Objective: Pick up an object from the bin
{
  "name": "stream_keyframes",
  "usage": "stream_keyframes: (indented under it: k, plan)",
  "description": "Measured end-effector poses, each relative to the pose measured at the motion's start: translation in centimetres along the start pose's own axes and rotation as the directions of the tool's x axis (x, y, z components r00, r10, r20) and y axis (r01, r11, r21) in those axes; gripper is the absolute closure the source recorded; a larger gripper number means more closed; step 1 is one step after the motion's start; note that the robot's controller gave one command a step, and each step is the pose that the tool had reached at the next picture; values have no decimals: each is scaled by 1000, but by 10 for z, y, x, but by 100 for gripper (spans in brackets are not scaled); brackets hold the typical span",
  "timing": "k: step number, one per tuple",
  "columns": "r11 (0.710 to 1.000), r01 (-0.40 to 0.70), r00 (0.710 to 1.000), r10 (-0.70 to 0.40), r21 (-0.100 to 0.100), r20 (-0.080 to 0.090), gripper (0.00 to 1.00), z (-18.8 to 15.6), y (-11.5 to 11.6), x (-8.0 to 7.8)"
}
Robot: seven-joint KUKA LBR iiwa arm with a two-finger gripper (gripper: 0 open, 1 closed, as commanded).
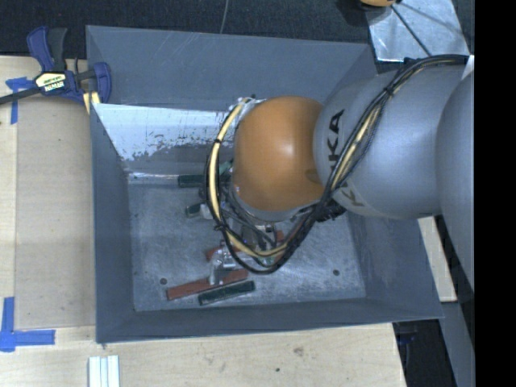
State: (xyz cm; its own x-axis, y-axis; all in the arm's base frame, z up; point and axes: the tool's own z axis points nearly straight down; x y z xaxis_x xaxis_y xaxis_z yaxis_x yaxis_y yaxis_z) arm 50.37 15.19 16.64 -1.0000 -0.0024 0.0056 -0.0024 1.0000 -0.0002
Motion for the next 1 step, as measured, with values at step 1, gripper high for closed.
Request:
stream_keyframes:
  k: [1]
  plan:
    - [1000, -2, 1000, 2, -1, 8, 0, -4, -1, -2]
